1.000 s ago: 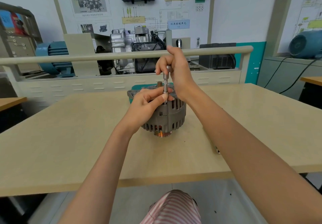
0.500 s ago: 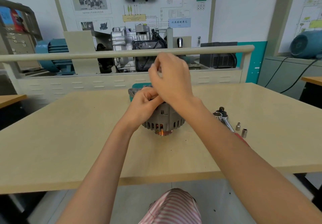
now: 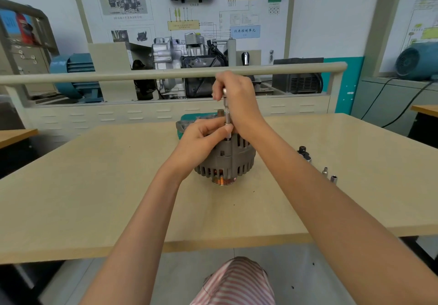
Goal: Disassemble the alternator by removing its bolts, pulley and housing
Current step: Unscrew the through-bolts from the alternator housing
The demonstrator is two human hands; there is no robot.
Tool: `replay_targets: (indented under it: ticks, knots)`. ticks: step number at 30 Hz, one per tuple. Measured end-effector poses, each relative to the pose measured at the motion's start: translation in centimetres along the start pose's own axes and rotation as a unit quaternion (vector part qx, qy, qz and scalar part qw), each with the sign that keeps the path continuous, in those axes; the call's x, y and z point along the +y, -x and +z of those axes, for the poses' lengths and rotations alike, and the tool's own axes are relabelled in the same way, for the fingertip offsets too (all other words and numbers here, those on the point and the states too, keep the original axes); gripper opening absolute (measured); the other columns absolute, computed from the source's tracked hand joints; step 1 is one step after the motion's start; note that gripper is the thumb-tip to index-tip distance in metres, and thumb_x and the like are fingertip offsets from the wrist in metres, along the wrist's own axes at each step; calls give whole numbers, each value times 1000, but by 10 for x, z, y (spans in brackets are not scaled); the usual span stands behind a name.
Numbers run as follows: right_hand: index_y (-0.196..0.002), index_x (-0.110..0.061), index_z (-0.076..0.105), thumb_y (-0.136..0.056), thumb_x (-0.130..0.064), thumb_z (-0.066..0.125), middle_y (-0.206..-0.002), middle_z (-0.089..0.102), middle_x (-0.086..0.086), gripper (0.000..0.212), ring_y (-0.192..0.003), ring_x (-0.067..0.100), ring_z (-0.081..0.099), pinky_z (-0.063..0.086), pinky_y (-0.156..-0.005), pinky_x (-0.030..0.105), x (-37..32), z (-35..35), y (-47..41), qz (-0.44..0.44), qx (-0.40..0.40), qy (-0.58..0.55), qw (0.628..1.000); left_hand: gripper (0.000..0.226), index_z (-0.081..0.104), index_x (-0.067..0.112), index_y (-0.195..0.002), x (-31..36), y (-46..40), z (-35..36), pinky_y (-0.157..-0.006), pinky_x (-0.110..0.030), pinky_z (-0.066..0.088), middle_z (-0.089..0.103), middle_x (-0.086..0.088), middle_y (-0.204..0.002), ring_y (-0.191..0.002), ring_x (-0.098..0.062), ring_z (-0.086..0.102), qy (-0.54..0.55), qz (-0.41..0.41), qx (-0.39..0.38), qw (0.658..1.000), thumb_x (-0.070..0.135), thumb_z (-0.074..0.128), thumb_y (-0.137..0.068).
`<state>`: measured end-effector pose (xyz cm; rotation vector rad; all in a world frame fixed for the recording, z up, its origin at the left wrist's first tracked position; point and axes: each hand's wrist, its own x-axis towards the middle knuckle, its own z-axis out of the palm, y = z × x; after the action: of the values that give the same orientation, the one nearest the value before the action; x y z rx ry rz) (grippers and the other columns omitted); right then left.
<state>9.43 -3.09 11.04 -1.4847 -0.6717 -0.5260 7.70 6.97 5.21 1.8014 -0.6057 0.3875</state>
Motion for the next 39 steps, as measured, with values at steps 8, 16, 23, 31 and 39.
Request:
replay_targets:
  ticks: [8, 16, 23, 31, 39]
  knots:
    - [-56, -6, 52, -92, -11, 45, -57, 46, -7, 37, -61, 9, 45, 38, -67, 20, 3, 3, 7, -72, 53, 128, 988, 26, 72, 30, -89, 2, 2, 1, -69, -9, 47, 74, 13, -81, -82, 1, 67, 7, 8, 21, 1000, 11, 55, -94]
    - [-96, -10, 56, -85, -33, 42, -95, 53, 6, 29, -93, 25, 47, 28, -93, 33, 6, 12, 23, -114, 119, 562, 811, 44, 60, 27, -60, -3, 2, 2, -46, -3, 37, 61, 20, -52, -54, 12, 55, -12, -14, 66, 998, -5, 48, -88]
    - [-56, 0, 47, -88, -13, 51, -61, 42, 7, 35, -67, 16, 42, 31, -71, 30, -1, 2, 5, -70, 18, 201, 977, 34, 72, 40, -81, 2, 1, 3, -65, -5, 43, 72, 19, -78, -78, 6, 64, -5, 0, 20, 1000, 16, 52, -96]
    - [-43, -11, 43, -93, -9, 38, -48, 48, 3, 51, -57, 9, 53, 47, -73, 19, 1, -5, -8, 65, -15, -154, 986, 19, 72, 26, -97, 2, -1, 3, -75, -14, 50, 75, 8, -92, -92, -7, 69, 19, 0, 24, 1000, 16, 56, -94]
    - [-94, -8, 60, -83, -22, 46, -90, 55, 6, 23, -89, 23, 48, 29, -93, 31, 14, 6, 25, -146, 133, 510, 837, 58, 66, 33, -46, 0, 0, 3, -47, -4, 37, 62, 17, -50, -52, 9, 56, -23, -11, 65, 998, -6, 51, -87]
